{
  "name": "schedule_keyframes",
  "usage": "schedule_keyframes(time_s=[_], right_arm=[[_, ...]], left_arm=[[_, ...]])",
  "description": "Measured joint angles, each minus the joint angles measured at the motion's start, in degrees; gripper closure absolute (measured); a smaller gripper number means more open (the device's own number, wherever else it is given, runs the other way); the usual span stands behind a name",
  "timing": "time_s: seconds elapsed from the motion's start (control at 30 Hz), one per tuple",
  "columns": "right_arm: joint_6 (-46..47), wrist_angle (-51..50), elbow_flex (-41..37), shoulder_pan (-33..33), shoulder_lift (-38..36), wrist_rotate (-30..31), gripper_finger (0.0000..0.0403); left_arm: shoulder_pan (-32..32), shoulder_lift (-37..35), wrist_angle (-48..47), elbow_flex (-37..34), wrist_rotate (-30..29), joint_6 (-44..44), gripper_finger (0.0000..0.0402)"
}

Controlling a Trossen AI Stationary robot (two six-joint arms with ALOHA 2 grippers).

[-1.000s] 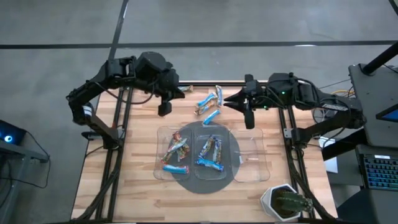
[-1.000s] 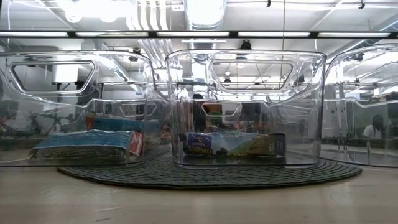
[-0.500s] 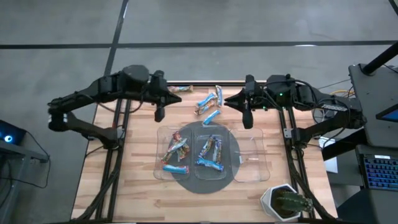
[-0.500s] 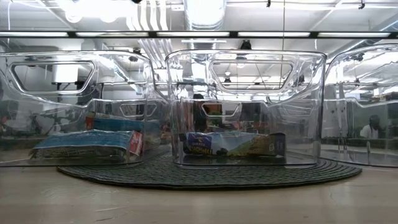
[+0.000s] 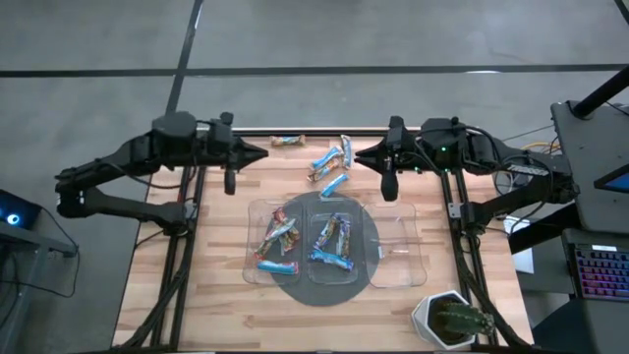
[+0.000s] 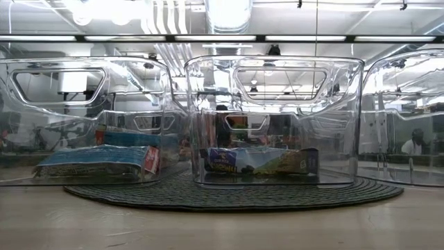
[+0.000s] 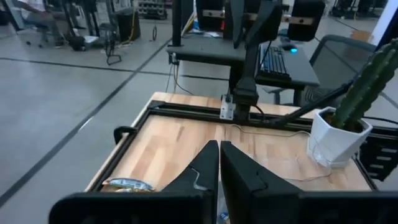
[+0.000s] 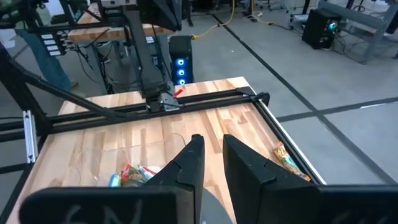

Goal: Pick and place Granola Bars by type
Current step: Put the yellow granola bar into the right transparent bin

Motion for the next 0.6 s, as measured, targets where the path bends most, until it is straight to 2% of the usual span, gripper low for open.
schedule_keyframes(time_s=[0.1,0.37,0.6], right_arm=[[0.3,0.2,0.0,0.0,0.0,0.1,0.0351],[5.9,0.4,0.2,-1.2,0.0,6.7,0.034],[15.6,-3.2,0.3,-6.5,0.1,7.1,0.0292]], left_arm=[[0.0,-0.2,0.1,0.5,-0.1,0.0,0.0402],[0.0,-0.1,0.0,0.4,-0.2,0.3,0.0402],[0.0,0.0,0.0,0.4,-0.2,-0.3,0.0402]])
